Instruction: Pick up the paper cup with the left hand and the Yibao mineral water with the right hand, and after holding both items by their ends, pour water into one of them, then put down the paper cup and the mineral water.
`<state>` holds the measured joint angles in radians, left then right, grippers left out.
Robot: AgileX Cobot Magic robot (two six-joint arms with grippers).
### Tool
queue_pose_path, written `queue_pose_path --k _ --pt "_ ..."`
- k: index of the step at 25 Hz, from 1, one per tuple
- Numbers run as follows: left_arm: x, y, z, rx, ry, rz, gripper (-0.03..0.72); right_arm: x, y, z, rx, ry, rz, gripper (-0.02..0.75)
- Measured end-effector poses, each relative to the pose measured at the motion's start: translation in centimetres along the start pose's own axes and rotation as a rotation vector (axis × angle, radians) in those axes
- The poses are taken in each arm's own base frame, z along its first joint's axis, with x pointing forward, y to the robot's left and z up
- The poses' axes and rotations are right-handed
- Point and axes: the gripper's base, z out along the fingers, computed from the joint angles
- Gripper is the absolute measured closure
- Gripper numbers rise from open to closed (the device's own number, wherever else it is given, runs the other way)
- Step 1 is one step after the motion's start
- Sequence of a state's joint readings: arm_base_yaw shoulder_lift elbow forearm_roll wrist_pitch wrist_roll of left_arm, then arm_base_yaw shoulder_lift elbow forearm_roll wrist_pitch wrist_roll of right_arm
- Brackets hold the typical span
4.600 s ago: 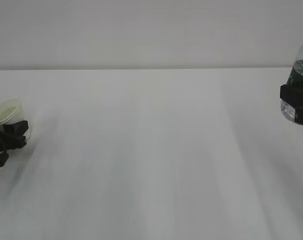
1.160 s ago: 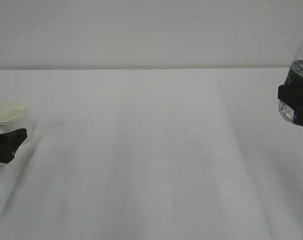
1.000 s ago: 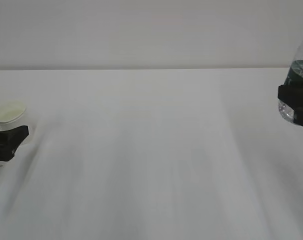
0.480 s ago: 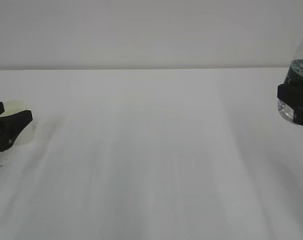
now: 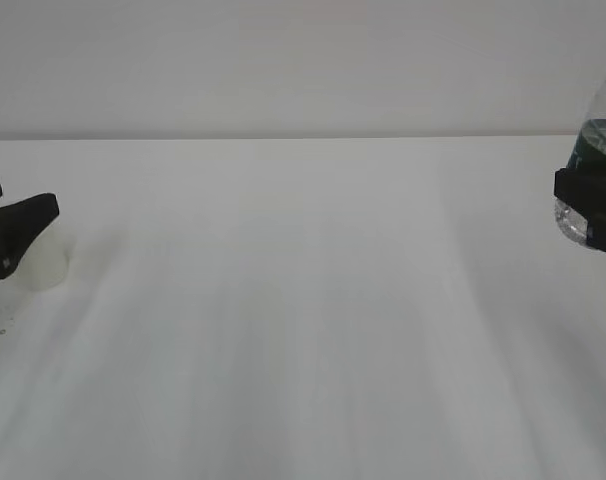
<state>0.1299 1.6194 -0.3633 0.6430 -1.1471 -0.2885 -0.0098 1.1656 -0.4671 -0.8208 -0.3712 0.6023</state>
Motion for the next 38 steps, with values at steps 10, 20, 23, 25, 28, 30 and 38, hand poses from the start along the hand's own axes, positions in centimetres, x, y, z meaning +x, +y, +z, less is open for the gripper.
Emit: queue_pose_path --k 10,20,23,25,28,30,38 --pt "-3.1 -0.8 -1.1 0.011 -0.107 0.044 0.107 0.0 0.0 0.0 0.001 -0.003 -0.006 0.356" --pt "-5.8 -1.8 -2.4 0.035 -0.206 0.119 0.115 1.1 -0.5 0.1 0.068 0.008 0.057 0.356" --pt "-6.2 -2.0 -2.7 0.035 -0.223 0.13 0.115 1.6 -0.6 0.6 0.079 0.033 0.072 0.356" --pt "-6.4 -2.1 -2.8 0.037 -0.231 0.133 0.116 2.0 -0.7 0.9 0.085 0.05 0.079 0.356" --pt "-6.5 -2.2 -2.9 0.038 -0.235 0.135 0.116 2.5 -0.9 1.4 0.1 0.07 0.083 0.356" --pt "-6.5 -2.2 -2.9 0.038 -0.235 0.135 0.116 2.8 -1.0 1.6 0.106 0.085 0.091 0.356" --pt "-6.5 -2.2 -2.9 0.039 -0.235 0.135 0.116 4.4 -1.3 3.1 0.104 0.104 0.133 0.356"
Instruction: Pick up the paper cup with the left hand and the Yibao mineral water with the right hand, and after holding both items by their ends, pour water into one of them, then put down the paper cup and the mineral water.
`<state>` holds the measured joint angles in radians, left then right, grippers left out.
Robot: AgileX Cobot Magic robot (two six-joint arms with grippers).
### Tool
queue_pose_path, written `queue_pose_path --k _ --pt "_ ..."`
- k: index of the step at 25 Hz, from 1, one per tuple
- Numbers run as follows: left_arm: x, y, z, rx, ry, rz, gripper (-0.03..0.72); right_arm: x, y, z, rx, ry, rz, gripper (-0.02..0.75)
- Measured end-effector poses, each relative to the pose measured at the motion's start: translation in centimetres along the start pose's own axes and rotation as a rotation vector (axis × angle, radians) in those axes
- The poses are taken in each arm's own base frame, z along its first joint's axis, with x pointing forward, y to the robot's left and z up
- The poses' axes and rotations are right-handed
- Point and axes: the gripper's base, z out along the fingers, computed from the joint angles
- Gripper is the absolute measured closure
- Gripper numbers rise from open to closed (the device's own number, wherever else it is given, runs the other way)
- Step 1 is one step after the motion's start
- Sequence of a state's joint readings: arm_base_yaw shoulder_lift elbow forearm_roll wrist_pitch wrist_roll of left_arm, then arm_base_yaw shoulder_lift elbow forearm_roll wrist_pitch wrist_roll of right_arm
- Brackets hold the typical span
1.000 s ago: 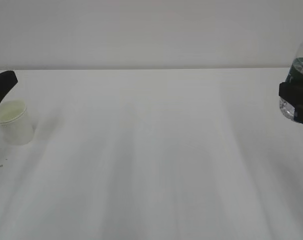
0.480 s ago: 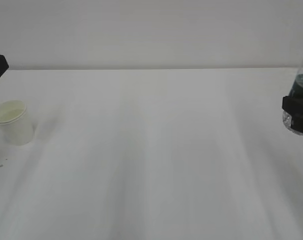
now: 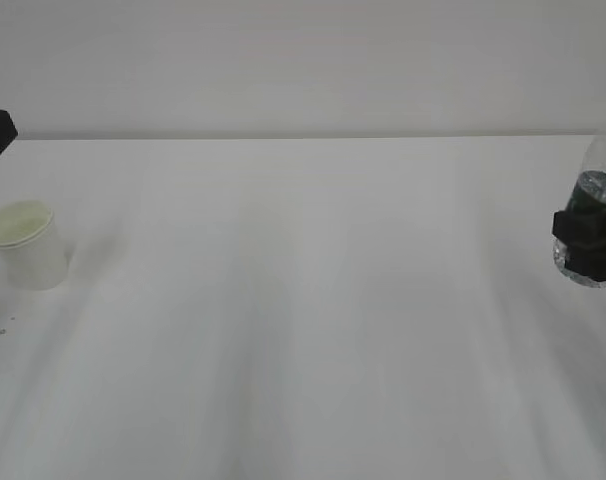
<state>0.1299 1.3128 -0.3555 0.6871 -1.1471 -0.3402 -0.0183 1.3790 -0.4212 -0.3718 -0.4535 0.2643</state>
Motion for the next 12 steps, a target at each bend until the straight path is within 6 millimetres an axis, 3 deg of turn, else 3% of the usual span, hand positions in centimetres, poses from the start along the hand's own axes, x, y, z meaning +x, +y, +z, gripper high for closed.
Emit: queue_pose_path --k 12 --pt "0.0 0.0 0.0 0.0 0.0 0.0 0.123 2.0 -0.3 1.8 0.009 0.001 0.032 0.356"
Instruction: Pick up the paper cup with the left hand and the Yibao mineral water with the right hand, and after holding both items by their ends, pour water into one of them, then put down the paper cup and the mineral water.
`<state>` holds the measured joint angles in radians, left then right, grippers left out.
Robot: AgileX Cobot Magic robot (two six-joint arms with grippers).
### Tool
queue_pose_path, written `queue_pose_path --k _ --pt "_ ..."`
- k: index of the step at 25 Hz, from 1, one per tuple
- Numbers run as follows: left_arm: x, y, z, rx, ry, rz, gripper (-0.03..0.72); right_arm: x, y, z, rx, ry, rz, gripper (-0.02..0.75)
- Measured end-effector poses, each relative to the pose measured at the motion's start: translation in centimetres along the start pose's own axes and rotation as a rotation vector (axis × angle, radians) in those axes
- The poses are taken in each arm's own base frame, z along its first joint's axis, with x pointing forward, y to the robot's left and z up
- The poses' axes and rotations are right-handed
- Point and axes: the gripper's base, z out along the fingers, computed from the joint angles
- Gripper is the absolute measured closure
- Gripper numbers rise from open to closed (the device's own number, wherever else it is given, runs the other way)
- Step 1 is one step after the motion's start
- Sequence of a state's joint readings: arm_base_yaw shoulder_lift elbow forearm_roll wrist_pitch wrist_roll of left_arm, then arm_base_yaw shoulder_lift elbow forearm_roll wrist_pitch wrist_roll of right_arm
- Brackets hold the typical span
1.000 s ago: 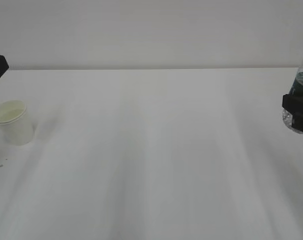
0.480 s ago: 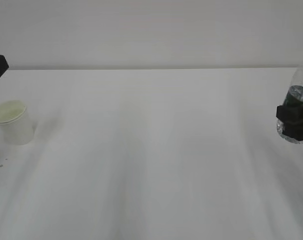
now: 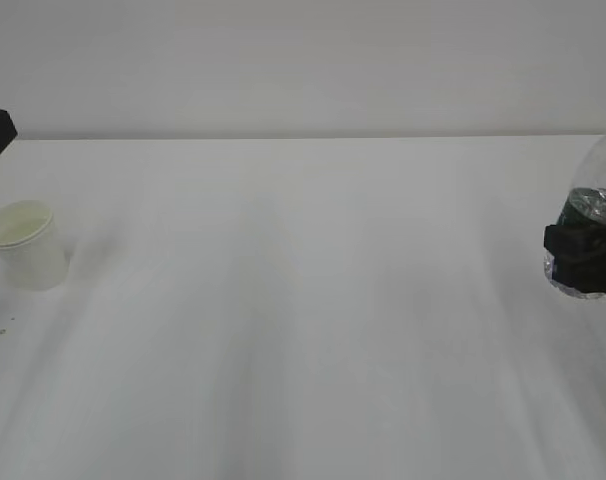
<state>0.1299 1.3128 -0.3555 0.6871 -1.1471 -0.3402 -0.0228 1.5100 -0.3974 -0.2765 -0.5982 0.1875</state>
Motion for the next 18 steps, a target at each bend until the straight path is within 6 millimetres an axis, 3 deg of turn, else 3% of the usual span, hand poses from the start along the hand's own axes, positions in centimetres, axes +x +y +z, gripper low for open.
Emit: queue_pose_path --k 18 --pt "0.0 0.0 0.0 0.0 0.0 -0.002 0.126 3.1 -0.2 3.1 -0.016 -0.012 0.055 0.356"
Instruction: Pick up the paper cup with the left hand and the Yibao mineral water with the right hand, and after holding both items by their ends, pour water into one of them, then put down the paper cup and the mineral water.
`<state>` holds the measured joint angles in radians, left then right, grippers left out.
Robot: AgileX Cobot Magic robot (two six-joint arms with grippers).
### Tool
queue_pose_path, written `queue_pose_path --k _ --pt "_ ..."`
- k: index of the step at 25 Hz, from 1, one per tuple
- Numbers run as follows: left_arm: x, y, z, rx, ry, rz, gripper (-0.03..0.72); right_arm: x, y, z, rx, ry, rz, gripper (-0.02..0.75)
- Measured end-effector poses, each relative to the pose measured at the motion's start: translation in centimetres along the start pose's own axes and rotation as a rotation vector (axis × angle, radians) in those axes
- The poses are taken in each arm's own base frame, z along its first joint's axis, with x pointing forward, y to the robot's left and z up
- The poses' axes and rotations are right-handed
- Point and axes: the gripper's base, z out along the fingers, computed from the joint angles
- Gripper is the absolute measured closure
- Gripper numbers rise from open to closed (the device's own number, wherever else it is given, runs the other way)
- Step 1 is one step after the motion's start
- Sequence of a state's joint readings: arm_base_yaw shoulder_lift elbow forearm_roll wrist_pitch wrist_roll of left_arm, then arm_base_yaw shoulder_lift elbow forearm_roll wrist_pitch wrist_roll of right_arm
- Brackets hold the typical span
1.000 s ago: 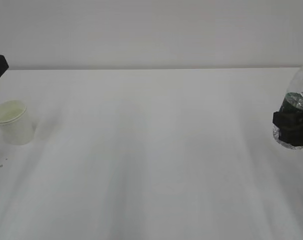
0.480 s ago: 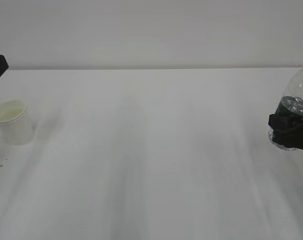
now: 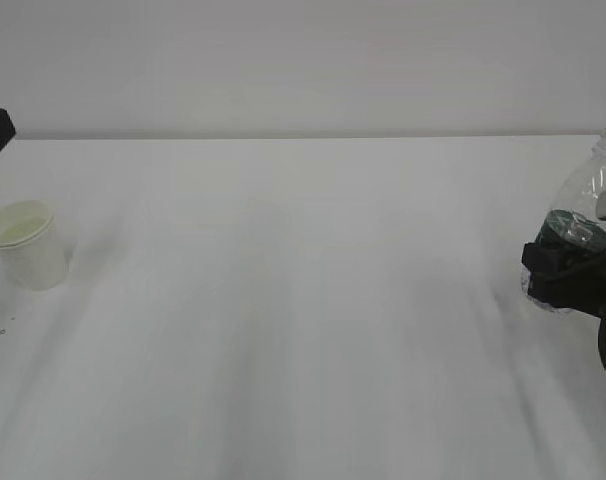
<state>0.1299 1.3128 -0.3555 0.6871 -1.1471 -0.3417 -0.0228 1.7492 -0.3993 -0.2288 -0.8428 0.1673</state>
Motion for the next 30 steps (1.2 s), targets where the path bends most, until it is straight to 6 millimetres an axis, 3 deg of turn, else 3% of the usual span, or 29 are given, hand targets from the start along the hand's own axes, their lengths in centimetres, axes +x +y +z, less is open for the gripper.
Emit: queue_pose_path --k 30 --pt "0.2 1.9 -0.2 -0.206 0.011 -0.095 0.175 2.6 -1.0 1.8 0.069 -0.027 -0.036 0.356"
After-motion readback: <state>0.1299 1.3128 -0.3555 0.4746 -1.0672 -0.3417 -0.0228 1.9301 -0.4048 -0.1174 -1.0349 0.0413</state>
